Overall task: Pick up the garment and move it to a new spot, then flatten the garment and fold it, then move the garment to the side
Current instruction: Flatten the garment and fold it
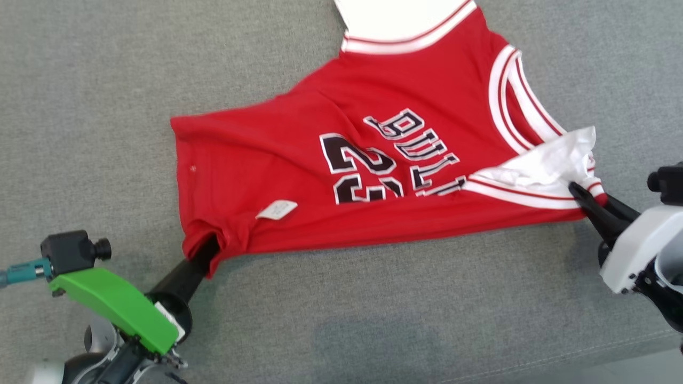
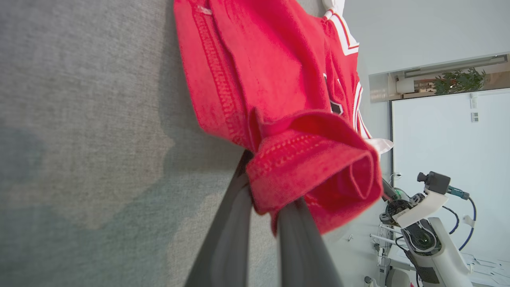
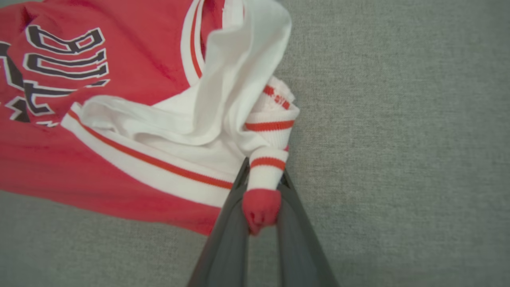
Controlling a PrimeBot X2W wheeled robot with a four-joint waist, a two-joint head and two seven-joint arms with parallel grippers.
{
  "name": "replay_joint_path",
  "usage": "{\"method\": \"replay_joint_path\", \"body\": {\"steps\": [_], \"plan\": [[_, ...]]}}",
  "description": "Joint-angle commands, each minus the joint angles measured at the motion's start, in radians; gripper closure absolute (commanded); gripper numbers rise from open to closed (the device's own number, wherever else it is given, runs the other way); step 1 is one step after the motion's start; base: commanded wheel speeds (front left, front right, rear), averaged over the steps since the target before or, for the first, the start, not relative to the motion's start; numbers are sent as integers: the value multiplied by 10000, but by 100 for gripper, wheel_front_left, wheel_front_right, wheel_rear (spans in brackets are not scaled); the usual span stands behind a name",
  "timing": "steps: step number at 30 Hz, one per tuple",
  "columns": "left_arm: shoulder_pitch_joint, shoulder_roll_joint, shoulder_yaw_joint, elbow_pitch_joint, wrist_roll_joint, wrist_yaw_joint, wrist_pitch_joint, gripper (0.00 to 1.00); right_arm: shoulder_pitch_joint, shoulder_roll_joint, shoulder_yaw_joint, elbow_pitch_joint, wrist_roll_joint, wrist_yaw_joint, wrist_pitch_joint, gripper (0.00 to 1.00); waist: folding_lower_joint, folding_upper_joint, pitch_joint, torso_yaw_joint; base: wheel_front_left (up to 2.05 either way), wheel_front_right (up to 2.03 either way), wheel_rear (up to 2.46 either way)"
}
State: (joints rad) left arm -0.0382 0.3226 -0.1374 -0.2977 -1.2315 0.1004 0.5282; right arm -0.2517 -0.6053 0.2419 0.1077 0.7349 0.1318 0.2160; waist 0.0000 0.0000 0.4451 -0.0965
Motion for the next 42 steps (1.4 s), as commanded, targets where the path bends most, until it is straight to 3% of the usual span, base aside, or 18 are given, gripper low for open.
{"method": "replay_joint_path", "body": {"steps": [1, 7, 11, 12, 13, 14, 20, 26, 31, 37, 42], "plan": [[286, 129, 67, -178, -140, 36, 132, 100, 332, -269, -130, -123, 194, -20, 168, 100, 0, 0, -447, 102, 0, 0, 0], [1554, 330, -244, -679, -766, -153, 832, 100, 1505, -996, -551, -1031, 1011, -19, 916, 100, 0, 0, -687, 193, 0, 0, 0], [2067, 127, -469, -255, -566, -394, 542, 100, 2188, -980, -769, -1243, 1173, -19, 1108, 100, 0, 0, -639, 250, 0, 0, 0], [2103, 68, -483, -69, -356, -403, 334, 70, 2281, -891, -793, -1168, 1086, -19, 1091, 100, 0, 0, -633, 259, 0, 0, 0], [2125, 20, -536, 91, -165, -429, 166, 4, 2353, -804, -770, -1106, 994, -19, 1144, 56, 0, 0, -633, 273, 0, 0, 0], [2136, -75, -622, 242, -72, -483, 30, 0, 2412, -764, -734, -1027, 851, -19, 1182, 0, 0, 0, -634, 289, 0, 0, 0], [2211, -168, -443, 568, 537, -735, -845, 0, 2276, -570, -1294, -999, 502, -14, 943, 0, 0, 0, -596, 418, 0, 0, 0], [2438, 206, 68, 389, 578, -667, -995, 0, 2349, -894, -2361, -1496, 382, -12, 970, 0, 0, 0, -391, 707, 0, 0, 0], [1785, 632, 454, 346, 1273, -568, -1398, 0, 1574, -1075, -2959, -2165, 62, -11, 1026, 0, 0, 0, -111, 936, 0, 0, 0], [-163, 574, -337, 152, 2119, -632, -1107, 0, -761, -1023, -2041, -2363, -558, -11, 1843, 0, 0, 0, 583, 1367, 0, 0, 0], [-1966, 418, -1057, 525, 2567, -706, -637, 0, -3338, -742, -802, -1655, -1115, -11, 2646, 0, 0, 0, 1375, 1855, 0, 0, 0]]}}
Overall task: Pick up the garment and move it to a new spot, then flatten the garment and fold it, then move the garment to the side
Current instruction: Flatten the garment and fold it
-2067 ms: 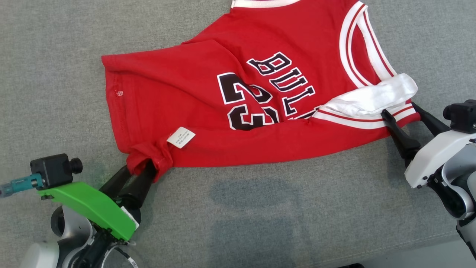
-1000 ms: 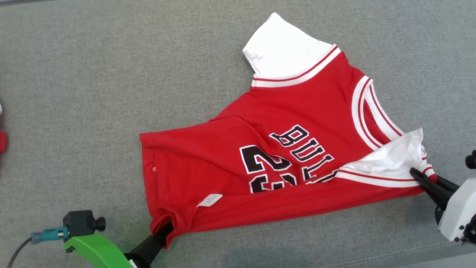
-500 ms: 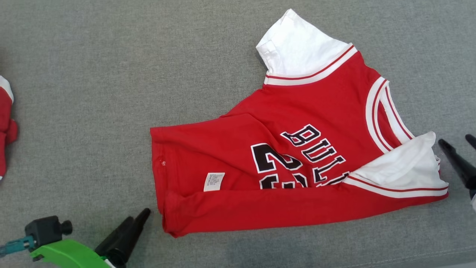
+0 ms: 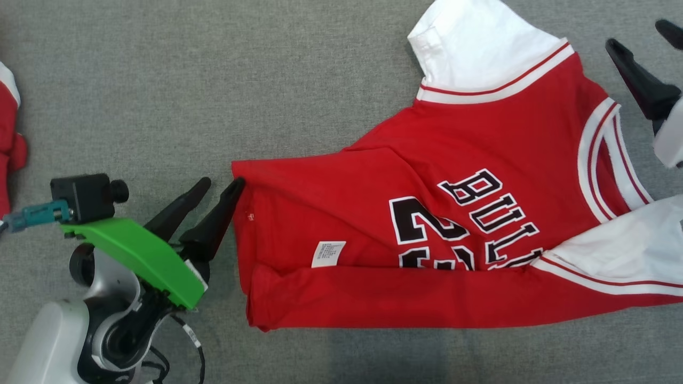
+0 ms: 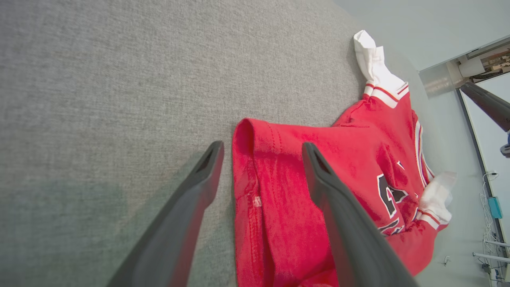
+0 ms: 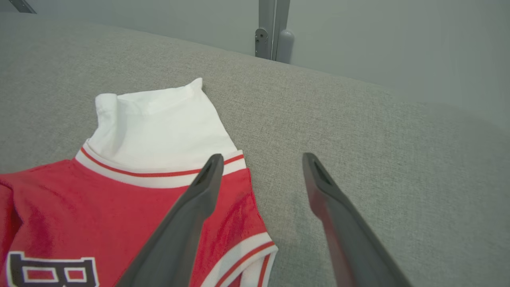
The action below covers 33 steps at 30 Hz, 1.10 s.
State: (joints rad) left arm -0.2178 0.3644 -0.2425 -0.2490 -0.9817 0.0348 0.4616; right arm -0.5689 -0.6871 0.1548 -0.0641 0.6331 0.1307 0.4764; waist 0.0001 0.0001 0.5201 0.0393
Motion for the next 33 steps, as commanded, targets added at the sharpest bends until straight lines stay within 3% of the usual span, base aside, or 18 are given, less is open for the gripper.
{"method": "replay_joint_path", "body": {"steps": [1, 6, 11, 25, 26, 27, 28, 30, 31, 32, 33], "plan": [[-451, -2, -100, 107, 162, -84, 105, 0, -667, 125, 317, 278, -208, 1, 195, 0, -1, -1, 795, 587, 0, 0, 0], [-1472, 23, -523, 258, 291, -408, 471, 0, -2757, 428, 1514, 1553, -678, -1, 844, 0, -1, -1, 1382, 1120, 0, 0, 0], [-1959, -150, -956, 102, 168, -648, 817, 0, -3904, 588, 2289, 2535, -616, -1, 1019, 0, -1, -1, 1647, 1509, 0, 0, 0], [-2090, -315, -1425, -91, -298, -805, 1348, 0, -4590, 621, 3908, 3455, 176, 8, 915, 0, -1, -1, 1593, 1521, 0, 0, 0], [-2109, -324, -1468, -55, -315, -805, 1392, 0, -4633, 614, 3995, 3437, 269, 16, 868, 33, -1, -1, 1597, 1495, 0, 0, 0], [-2115, -329, -1513, -8, -346, -818, 1451, 0, -4686, 613, 4003, 3454, 347, 16, 771, 52, -1, -1, 1603, 1467, 0, 0, 0], [-2127, -314, -1565, 39, -331, -839, 1492, 0, -4746, 630, 4029, 3476, 445, 13, 718, 100, -1, -1, 1605, 1433, 0, 0, 0], [-2148, -297, -1612, 118, -304, -842, 1559, 0, -4822, 597, 4106, 3494, 602, 2, 631, 100, -1, -1, 1586, 1357, 0, 0, 0], [-2171, -282, -1660, 139, -315, -876, 1600, 16, -4859, 577, 4105, 3486, 691, 1, 513, 100, -1, -1, 1580, 1323, 0, 0, 0], [-2186, -290, -1665, 167, -336, -874, 1621, 63, -4920, 550, 4097, 3493, 753, -2, 392, 100, -1, -1, 1571, 1286, 0, 0, 0], [-2204, -320, -1648, 215, -366, -848, 1614, 98, -4972, 529, 4088, 3505, 802, -7, 268, 100, -1, -1, 1559, 1250, 0, 0, 0]]}}
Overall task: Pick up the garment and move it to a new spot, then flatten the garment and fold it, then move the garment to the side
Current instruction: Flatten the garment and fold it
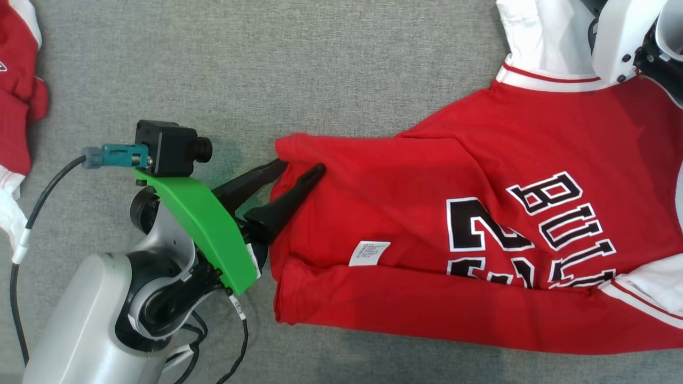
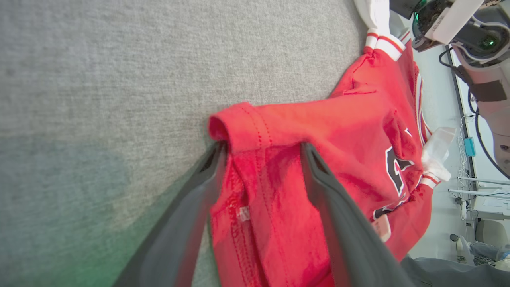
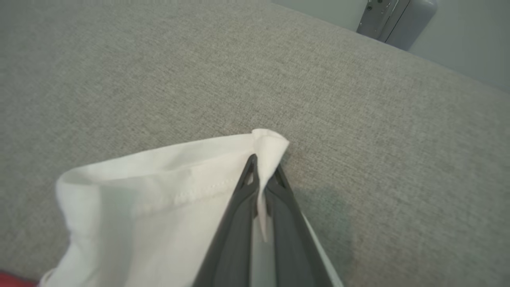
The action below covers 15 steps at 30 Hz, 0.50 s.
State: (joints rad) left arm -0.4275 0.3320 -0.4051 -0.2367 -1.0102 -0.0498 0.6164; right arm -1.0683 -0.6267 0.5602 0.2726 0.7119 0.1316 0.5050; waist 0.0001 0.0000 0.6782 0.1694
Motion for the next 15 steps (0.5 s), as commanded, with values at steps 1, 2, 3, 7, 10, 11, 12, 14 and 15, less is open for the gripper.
{"method": "replay_joint_path", "body": {"steps": [1, 2, 3, 7, 10, 11, 12, 14, 15], "plan": [[-124, 2, -5, 152, -92, 26, 70, 100, -20, -84, 38, 154, 76, -17, -137, 100, -1, 0, -40, -97, 0, 0, 0], [-148, 2, 0, 209, -89, 29, 65, 100, -64, -97, 39, 166, 114, -17, -253, 100, -1, 0, -56, -144, 0, 0, 0], [-190, -5, 19, 271, -80, 33, 37, 100, -116, -118, 43, 190, 140, -15, -381, 100, -1, 0, -70, -191, 0, 0, 0], [-289, -43, 162, 562, -27, 75, -140, 100, -279, -108, -46, 336, 245, -15, -935, 100, -1, 0, -160, -406, 0, 0, 0], [-346, 15, 285, 717, 76, 71, -292, 100, -325, -143, -153, 556, 171, -15, -1434, 100, -1, 0, -283, -586, 0, 0, 0], [-326, 52, 335, 738, 90, 75, -343, 100, -331, -155, -181, 649, 137, -15, -1588, 100, -1, 0, -353, -642, 0, 0, 0], [-289, 89, 403, 742, 93, 95, -400, 100, -326, -178, -231, 725, 98, -15, -1757, 100, -1, 0, -431, -689, 0, 0, 0], [-156, 181, 509, 725, 88, 117, -477, 100, -257, -216, -317, 881, 48, -17, -2037, 100, -1, 0, -605, -770, 0, 0, 0], [-67, 221, 592, 724, 105, 164, -530, 100, -182, -232, -366, 976, 39, -15, -2191, 100, -1, 0, -722, -805, 0, 0, 0]]}}
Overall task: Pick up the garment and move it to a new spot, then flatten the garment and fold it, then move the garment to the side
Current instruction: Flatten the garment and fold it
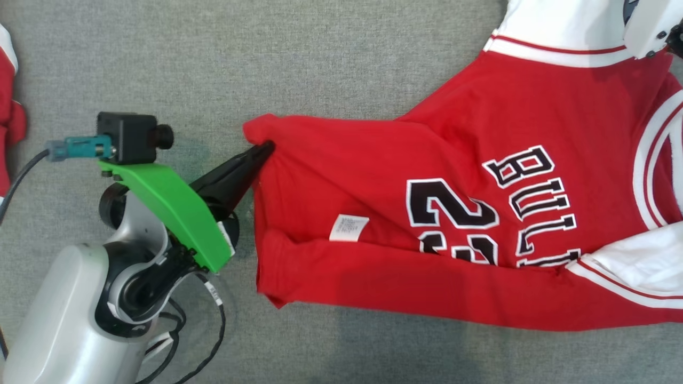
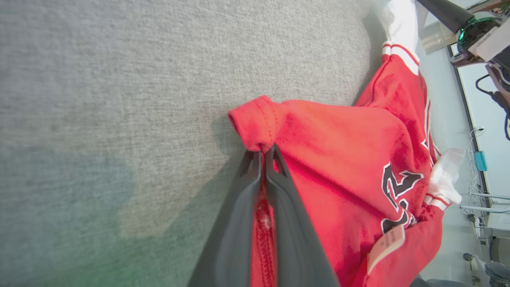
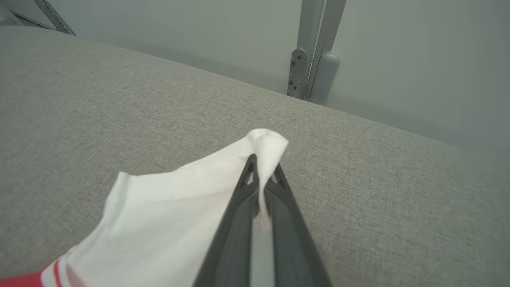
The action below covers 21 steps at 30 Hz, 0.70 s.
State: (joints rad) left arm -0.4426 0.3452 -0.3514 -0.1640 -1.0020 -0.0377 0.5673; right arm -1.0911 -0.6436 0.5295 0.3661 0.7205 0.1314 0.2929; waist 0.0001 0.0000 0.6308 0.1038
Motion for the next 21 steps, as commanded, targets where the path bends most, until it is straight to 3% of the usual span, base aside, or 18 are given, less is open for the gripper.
{"method": "replay_joint_path", "body": {"steps": [1, 11, 15, 21], "plan": [[172, 131, 110, 9, 28, 63, -70, 100, 146, -74, -96, 117, -28, -13, -197, 100, -1, 0, -381, -184, 0, 0, 0], [766, 33, 170, 170, -25, 270, -337, 100, 1002, -162, -319, -69, 227, -13, -1404, 100, -1, 0, -1400, -543, 0, 0, 0], [1180, 5, 159, 230, -57, 331, -508, 100, 2021, -405, -254, -728, 275, -13, -1879, 100, -1, 0, -1846, -741, 0, 0, 0], [2053, -147, 417, 184, -310, 426, -994, 100, 4170, -618, -979, -1726, 536, -13, -2736, 100, -1, 0, -2564, -1098, 0, 0, 0]]}}
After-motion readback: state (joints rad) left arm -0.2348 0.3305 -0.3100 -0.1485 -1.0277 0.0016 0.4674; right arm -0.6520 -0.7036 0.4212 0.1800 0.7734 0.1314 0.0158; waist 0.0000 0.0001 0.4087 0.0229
